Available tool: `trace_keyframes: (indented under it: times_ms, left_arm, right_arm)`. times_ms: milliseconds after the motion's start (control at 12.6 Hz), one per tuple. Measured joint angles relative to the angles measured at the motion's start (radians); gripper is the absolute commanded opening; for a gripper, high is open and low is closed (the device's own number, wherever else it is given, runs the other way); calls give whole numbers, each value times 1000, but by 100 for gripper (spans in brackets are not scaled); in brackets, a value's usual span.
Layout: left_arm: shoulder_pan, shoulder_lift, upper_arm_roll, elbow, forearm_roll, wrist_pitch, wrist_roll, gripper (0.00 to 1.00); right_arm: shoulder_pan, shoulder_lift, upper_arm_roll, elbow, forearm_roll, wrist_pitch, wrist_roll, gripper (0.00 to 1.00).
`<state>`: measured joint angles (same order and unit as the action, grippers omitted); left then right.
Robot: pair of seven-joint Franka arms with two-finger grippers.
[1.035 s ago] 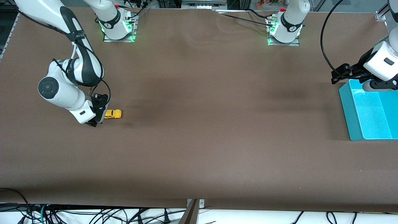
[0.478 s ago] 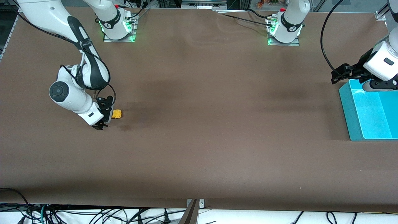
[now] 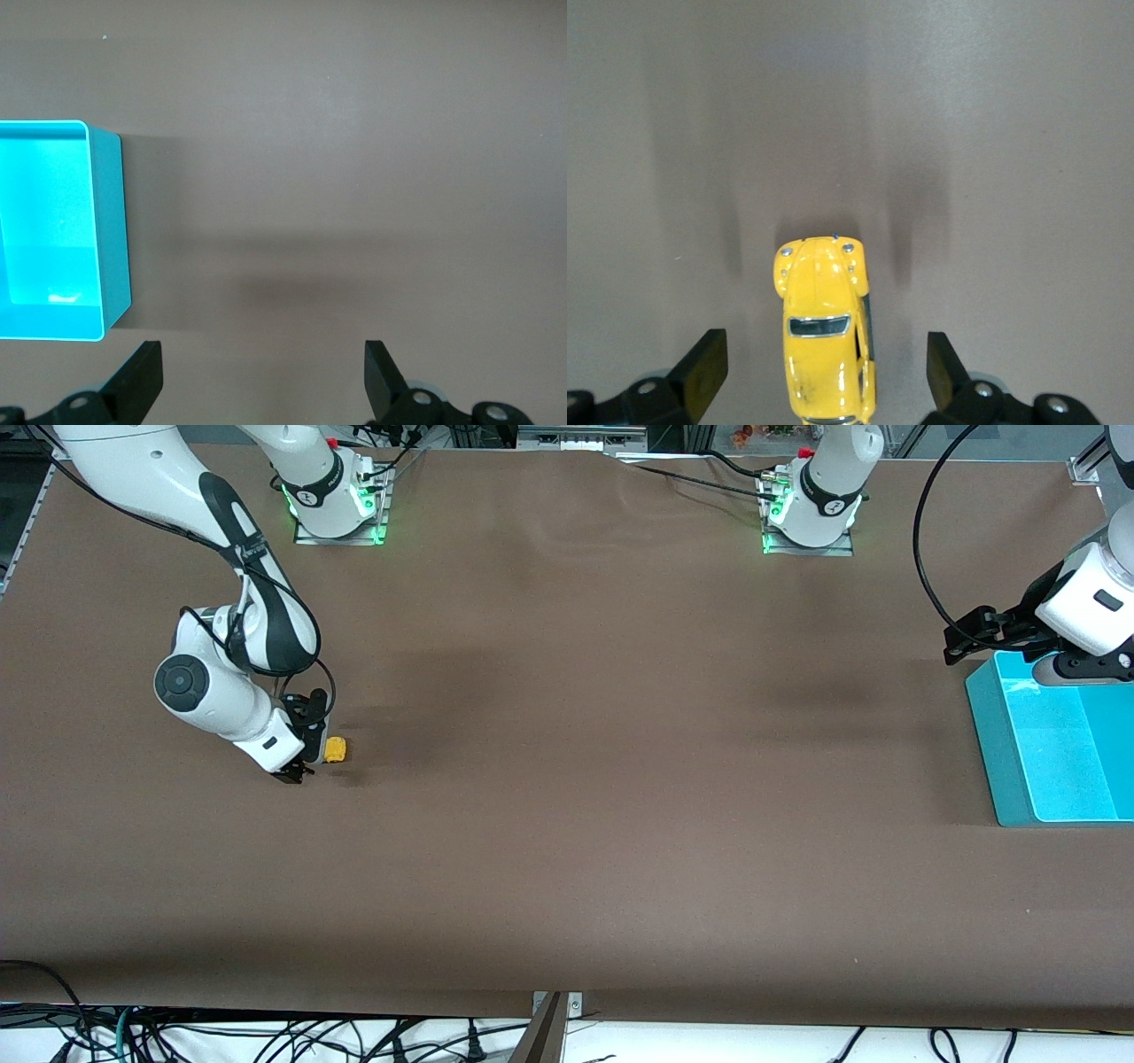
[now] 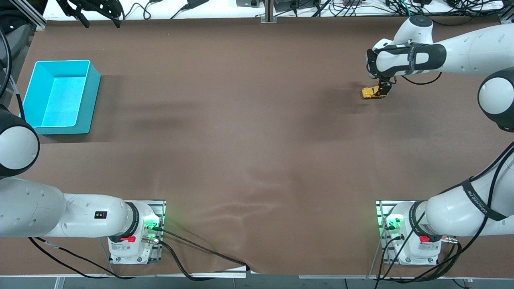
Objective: Wind and store yellow beetle car
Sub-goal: 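Lower the right gripper and close it on the yellow car, then drag the held car backward along the table with the right gripper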
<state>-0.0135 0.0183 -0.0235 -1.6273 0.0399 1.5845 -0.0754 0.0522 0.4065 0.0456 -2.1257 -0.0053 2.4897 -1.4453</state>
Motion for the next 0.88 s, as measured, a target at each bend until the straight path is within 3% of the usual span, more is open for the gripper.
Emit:
trace_keyframes:
  times_ms: [239, 875]
  left_arm:
    - [0, 0, 0, 0, 0, 0, 0, 100]
    - [0, 0, 0, 0, 0, 0, 0, 100]
  right_arm:
    - [0, -7, 0, -62, 0, 88, -11, 83]
    - [0, -7, -11, -76, -1, 121, -68, 24]
